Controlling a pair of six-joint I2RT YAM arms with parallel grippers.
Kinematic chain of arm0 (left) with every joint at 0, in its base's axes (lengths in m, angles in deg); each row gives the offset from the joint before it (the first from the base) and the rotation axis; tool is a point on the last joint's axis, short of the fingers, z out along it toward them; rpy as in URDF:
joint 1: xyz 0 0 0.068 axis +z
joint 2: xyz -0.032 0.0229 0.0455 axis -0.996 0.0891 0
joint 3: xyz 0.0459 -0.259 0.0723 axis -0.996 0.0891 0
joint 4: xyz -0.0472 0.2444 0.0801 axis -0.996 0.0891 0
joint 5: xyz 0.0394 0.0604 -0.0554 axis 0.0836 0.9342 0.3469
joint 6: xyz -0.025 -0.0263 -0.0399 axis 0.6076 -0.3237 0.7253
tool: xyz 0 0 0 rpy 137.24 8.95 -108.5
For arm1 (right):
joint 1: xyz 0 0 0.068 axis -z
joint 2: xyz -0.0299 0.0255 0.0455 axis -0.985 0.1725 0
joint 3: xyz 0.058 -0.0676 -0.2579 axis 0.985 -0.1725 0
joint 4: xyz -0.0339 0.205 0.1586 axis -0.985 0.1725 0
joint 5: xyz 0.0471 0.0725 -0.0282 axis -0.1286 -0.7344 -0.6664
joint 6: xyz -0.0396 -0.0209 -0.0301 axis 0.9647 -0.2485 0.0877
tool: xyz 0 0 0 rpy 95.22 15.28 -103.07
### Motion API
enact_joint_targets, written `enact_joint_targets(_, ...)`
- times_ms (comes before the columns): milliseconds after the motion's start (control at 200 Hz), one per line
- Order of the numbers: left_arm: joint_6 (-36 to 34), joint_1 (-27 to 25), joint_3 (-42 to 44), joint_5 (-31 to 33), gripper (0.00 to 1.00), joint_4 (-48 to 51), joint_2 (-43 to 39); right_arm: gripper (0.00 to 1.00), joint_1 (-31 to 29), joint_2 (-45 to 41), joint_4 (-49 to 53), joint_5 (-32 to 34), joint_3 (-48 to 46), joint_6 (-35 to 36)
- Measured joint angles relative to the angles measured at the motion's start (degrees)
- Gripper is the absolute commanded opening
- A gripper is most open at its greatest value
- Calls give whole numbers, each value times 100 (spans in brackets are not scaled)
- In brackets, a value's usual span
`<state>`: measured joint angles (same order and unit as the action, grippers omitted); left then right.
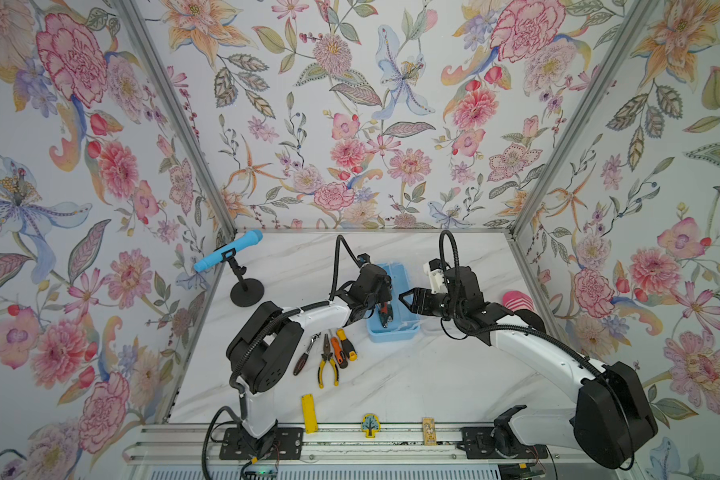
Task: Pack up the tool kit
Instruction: 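Lift the red-handled ratchet and carry it over the blue box with left gripper, then open the left gripper to drop the ratchet into the box, then withdraw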
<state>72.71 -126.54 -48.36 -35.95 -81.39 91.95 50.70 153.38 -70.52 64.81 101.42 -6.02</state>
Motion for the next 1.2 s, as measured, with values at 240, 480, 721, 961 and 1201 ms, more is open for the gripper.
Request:
enact_joint_targets(240, 72, 0, -138, -4, 11, 2, 236, 63, 37, 0, -9, 2, -28, 0)
enact_joint_targets(480, 48, 0, -144, 0, 26, 0, 251, 64, 44, 0, -9, 46, -76, 0)
enact_joint_targets(721, -63, 0, -203, 0, 28, -39, 210, 64, 44, -2, -11, 46, -74, 0)
enact_joint_targets(961, -743, 0, 59, 389, 35, 313, -796, 63, 7, -127, 42, 68, -72, 2)
enact_joint_targets(1201, -1475, 46, 929, 1237, 40, 1388, -2485, 64, -479, -413, 210, 413, -22, 87)
